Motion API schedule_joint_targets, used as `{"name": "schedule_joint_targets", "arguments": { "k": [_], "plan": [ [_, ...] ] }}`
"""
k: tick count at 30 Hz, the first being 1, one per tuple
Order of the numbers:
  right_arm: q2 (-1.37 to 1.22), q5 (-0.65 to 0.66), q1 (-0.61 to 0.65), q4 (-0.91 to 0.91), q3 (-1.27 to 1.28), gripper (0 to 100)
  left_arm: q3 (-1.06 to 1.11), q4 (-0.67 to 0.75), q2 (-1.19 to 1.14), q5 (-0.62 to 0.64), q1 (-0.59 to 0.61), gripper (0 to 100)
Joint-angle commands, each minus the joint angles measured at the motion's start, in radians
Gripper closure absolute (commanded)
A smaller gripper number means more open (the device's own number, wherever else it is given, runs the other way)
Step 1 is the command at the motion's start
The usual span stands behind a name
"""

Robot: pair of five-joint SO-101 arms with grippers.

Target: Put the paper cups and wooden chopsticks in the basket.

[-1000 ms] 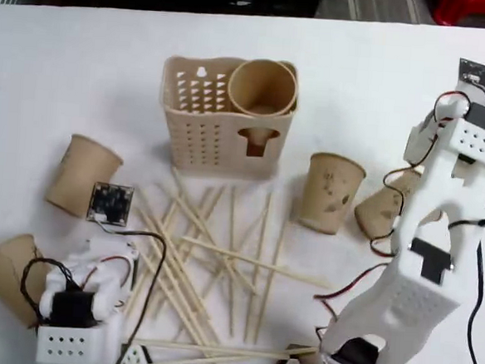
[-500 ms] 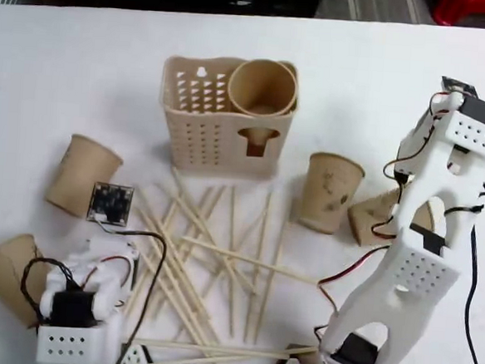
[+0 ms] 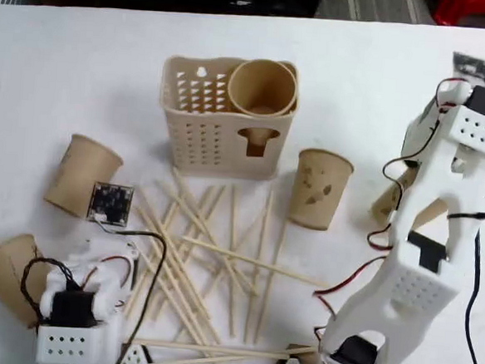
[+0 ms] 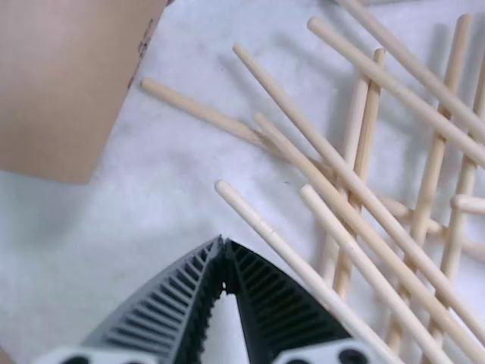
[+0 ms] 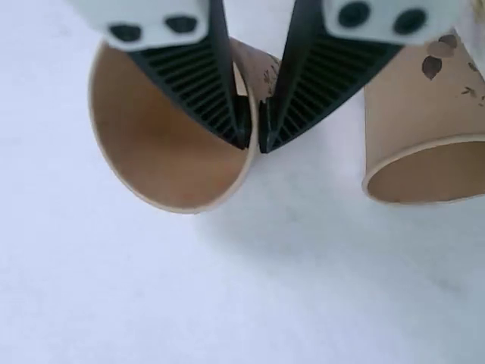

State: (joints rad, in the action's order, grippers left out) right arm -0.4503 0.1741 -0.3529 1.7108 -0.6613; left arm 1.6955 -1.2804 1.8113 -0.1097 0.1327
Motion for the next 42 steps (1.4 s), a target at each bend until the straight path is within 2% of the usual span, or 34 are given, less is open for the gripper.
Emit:
{"name": "schedule_joint_targets", "arguments": {
  "k": [1,5,12,17,19,24,26,30,33,37,42],
  "plan": [
    [0.125,0.009,0.012,0.007,-0.031,98.1,-0.005,0.002,0.008,-0.006,0.001,98],
    [0.179,0.009,0.008,0.007,-0.020,98.1,-0.012,0.057,0.010,-0.006,0.008,98],
    [0.346,0.009,0.012,0.007,0.092,98.1,-0.126,0.055,0.010,-0.008,0.013,98],
    [0.452,0.009,0.012,0.005,0.176,98.1,-0.247,0.058,0.010,-0.012,0.120,98],
    [0.473,0.011,0.012,0.002,0.216,98.1,-0.322,0.043,0.010,-0.103,0.159,98],
    [0.481,0.011,0.012,0.002,0.269,98.1,-0.480,0.009,0.010,-0.566,0.323,98],
    [0.481,0.011,0.012,0.002,0.281,98.1,-0.517,0.005,0.005,-0.598,0.383,97],
    [0.481,0.011,0.012,0.002,0.292,98.1,-0.565,-0.009,0.004,-0.606,0.521,88],
    [0.481,0.011,0.012,0.002,0.292,98.1,-0.597,-0.015,-0.007,-0.672,0.585,91],
    [0.481,0.011,0.012,0.002,0.292,98.1,-0.690,-0.060,-0.159,-0.735,0.591,93],
    [0.481,0.011,0.008,0.002,0.292,98.1,-0.904,-0.157,-0.498,-0.784,0.591,93]
  ]
}}
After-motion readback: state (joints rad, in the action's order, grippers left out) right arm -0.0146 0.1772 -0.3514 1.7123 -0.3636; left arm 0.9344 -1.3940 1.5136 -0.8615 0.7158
